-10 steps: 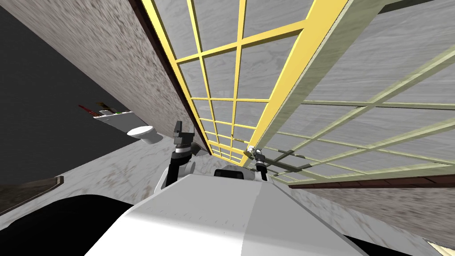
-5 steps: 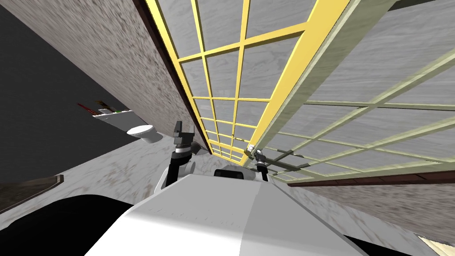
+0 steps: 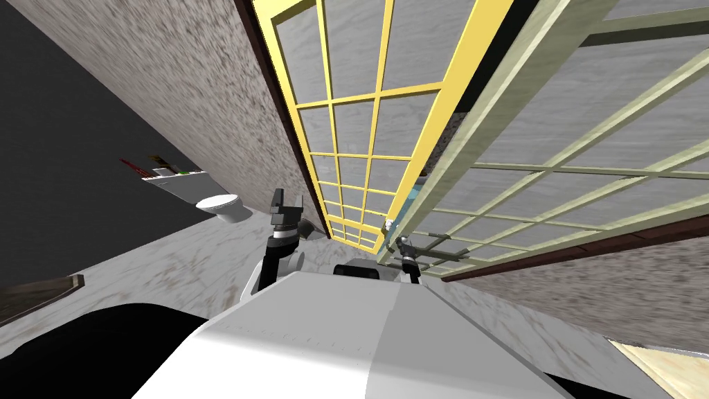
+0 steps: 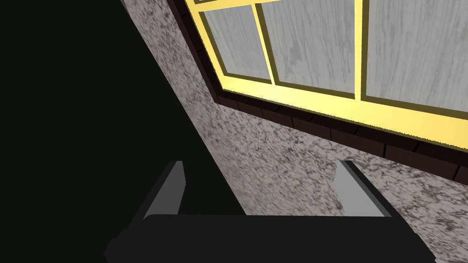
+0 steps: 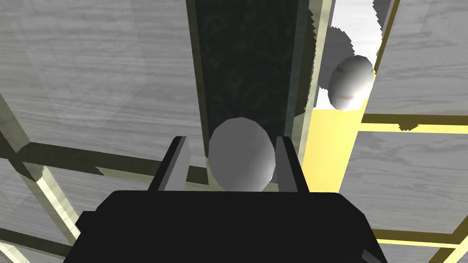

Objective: Pull the door open

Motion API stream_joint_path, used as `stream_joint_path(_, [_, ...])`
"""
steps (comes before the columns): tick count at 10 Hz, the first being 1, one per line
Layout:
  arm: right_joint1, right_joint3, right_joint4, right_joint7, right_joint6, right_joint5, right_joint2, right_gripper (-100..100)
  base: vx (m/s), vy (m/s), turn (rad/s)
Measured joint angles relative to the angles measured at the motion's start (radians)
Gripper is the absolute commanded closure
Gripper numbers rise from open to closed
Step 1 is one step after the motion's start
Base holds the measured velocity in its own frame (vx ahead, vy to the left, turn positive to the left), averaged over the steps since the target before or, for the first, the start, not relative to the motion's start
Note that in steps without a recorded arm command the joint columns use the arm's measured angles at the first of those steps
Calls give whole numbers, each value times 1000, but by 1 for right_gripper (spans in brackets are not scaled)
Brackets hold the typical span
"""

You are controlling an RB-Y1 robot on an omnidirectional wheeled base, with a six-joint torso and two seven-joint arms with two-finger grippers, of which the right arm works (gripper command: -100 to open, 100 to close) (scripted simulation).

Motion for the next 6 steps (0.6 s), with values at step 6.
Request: stream_joint_path(6, [42,-20,36,-80,-11,-7,-30,100,-112,27,-63])
